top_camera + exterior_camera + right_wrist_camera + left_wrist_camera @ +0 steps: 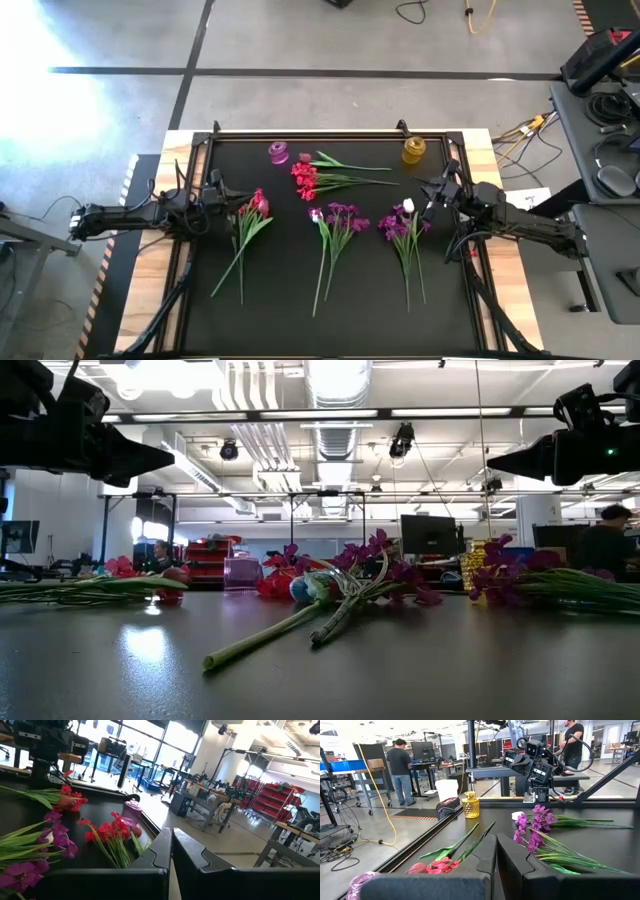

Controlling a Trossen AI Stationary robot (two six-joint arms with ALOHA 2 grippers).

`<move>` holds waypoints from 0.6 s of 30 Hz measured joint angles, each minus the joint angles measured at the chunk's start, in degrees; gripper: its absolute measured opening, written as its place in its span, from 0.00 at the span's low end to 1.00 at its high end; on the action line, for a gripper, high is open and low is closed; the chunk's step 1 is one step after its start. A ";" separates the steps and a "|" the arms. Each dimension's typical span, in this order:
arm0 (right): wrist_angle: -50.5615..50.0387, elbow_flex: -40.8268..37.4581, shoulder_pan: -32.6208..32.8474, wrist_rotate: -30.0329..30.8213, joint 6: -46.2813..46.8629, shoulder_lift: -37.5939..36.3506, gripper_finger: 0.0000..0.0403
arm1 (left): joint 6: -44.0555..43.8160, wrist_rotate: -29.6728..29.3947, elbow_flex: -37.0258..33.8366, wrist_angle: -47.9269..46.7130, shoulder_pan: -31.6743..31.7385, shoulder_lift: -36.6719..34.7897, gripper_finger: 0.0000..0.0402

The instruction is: Sort flowers into vase by color

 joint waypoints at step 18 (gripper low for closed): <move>0.00 0.00 0.00 0.00 0.00 0.00 0.02 | -1.98 0.02 0.00 9.92 0.00 0.00 0.00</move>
